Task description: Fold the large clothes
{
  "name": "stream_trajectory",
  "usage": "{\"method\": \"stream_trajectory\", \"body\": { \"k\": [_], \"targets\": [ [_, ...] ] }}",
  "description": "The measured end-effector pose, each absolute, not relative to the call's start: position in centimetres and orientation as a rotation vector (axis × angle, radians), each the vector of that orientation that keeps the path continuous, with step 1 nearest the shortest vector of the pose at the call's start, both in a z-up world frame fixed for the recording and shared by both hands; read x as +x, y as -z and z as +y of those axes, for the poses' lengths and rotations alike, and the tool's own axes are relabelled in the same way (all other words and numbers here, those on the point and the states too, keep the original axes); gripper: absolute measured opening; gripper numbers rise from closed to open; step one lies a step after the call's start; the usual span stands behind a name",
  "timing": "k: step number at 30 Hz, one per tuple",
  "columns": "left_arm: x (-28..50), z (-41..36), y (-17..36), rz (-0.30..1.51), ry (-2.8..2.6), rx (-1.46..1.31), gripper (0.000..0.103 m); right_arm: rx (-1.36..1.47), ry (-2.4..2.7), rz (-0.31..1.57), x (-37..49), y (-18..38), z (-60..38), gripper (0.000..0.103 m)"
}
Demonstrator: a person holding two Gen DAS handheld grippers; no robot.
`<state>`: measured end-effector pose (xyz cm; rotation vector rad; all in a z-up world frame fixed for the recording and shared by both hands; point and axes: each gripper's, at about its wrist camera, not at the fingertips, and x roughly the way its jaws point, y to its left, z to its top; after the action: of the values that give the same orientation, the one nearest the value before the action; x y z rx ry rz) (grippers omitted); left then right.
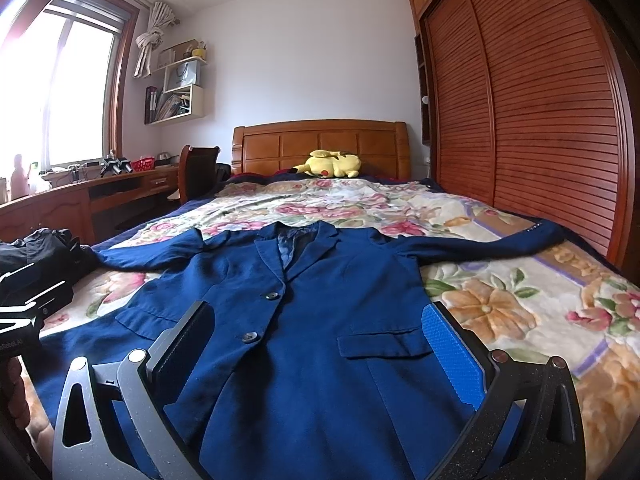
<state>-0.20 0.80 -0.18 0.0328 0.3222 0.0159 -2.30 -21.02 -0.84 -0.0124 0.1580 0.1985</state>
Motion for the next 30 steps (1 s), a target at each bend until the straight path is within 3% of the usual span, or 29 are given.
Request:
{"method": "stream_trajectory", "body": {
  "k": [30],
  "targets": [
    [-0.23,0.8,0.24,0.318,-0.021,0.038,0.103,-0.013,-0.194,0.15,-2.24,0.96,-21.0,0.103]
  ]
}}
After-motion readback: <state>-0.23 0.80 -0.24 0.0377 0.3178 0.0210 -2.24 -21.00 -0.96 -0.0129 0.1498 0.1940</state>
